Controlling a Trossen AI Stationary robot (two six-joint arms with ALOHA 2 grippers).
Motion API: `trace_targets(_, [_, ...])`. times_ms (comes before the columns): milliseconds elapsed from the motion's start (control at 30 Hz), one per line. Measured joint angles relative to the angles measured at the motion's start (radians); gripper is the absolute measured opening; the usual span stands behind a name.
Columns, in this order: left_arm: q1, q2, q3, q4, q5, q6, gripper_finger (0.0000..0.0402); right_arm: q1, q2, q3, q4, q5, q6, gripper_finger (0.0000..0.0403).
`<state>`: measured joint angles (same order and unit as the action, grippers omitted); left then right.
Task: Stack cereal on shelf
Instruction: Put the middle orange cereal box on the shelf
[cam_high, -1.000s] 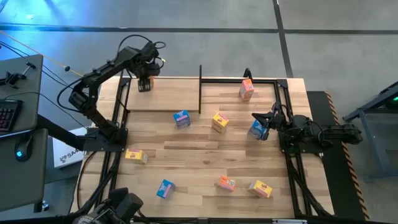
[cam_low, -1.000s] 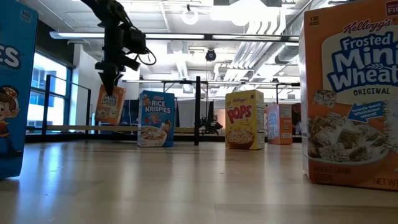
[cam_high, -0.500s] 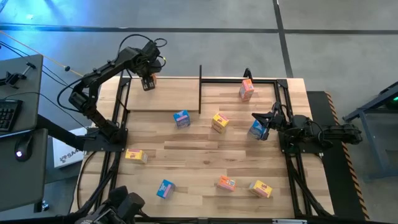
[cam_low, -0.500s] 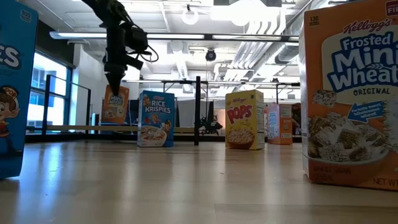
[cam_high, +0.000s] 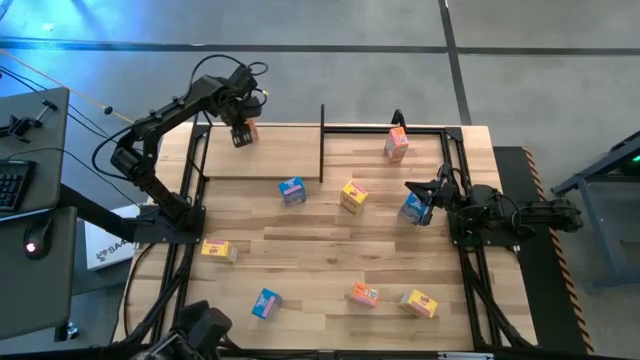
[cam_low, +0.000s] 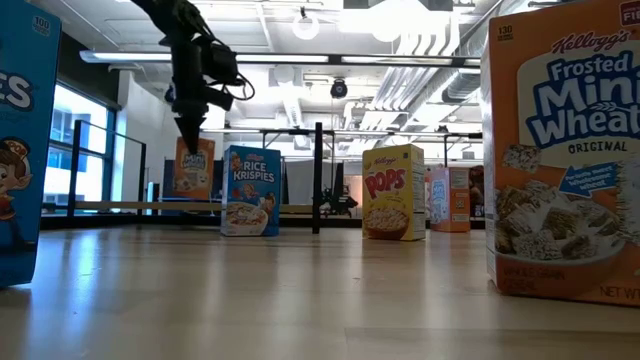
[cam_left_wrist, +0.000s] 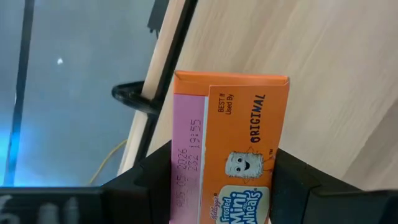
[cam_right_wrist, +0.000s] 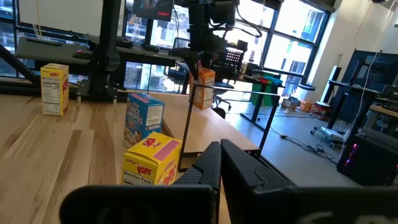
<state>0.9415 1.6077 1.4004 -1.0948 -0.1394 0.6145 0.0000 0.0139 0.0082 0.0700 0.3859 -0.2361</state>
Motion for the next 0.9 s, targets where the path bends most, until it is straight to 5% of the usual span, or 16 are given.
trace_targets(400, [0.055, 0.083, 0.003, 0.021, 0.0, 0.019, 0.0181, 0.0, 0.0, 0.0, 0.0, 0.0, 0.0, 0.0])
trace_targets(733, [0.047, 0.079, -0.001, -0.001, -0.083, 0.026, 0.0265, 0.0, 0.0, 0.0, 0.0, 0.0, 0.0, 0.0])
trace_targets(900, [0.046, 0.079, -0.001, -0.005, -0.111, 0.026, 0.0273, 0.0, 0.0, 0.0, 0.0, 0.0, 0.0, 0.0])
